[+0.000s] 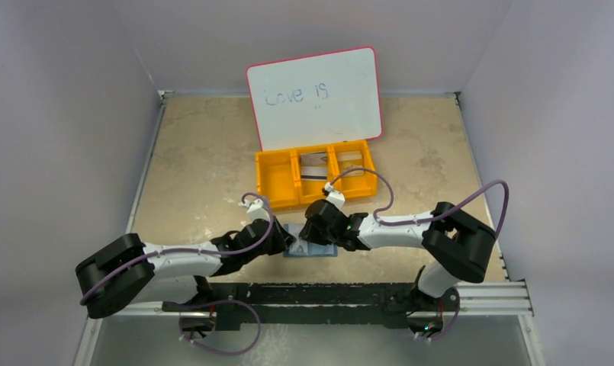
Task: Take the credit cards out of the card holder
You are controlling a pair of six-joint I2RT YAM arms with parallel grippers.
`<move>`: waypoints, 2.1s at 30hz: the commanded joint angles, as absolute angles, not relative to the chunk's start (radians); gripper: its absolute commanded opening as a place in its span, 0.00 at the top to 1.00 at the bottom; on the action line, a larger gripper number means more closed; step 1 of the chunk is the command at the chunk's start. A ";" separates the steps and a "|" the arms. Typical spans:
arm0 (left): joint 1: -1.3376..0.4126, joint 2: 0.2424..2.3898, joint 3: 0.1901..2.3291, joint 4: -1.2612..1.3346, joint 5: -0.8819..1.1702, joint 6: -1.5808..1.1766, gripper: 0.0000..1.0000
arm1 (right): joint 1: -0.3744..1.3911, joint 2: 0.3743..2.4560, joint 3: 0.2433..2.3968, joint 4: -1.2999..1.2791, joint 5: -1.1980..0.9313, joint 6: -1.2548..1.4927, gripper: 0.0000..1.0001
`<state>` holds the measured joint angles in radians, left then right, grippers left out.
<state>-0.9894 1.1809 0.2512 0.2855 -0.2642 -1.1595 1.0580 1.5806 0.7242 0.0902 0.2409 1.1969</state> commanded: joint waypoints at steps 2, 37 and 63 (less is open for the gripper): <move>-0.992 1.189 0.244 0.356 -0.226 -1.162 0.91 | 1.053 1.572 0.726 0.071 0.249 1.226 0.68; -0.992 1.226 0.279 0.215 -0.313 -1.130 0.93 | 1.045 1.578 0.714 0.051 0.228 1.239 0.66; -0.999 1.361 0.261 0.248 -0.323 -1.155 1.00 | 1.021 1.567 0.593 0.166 0.139 1.483 0.75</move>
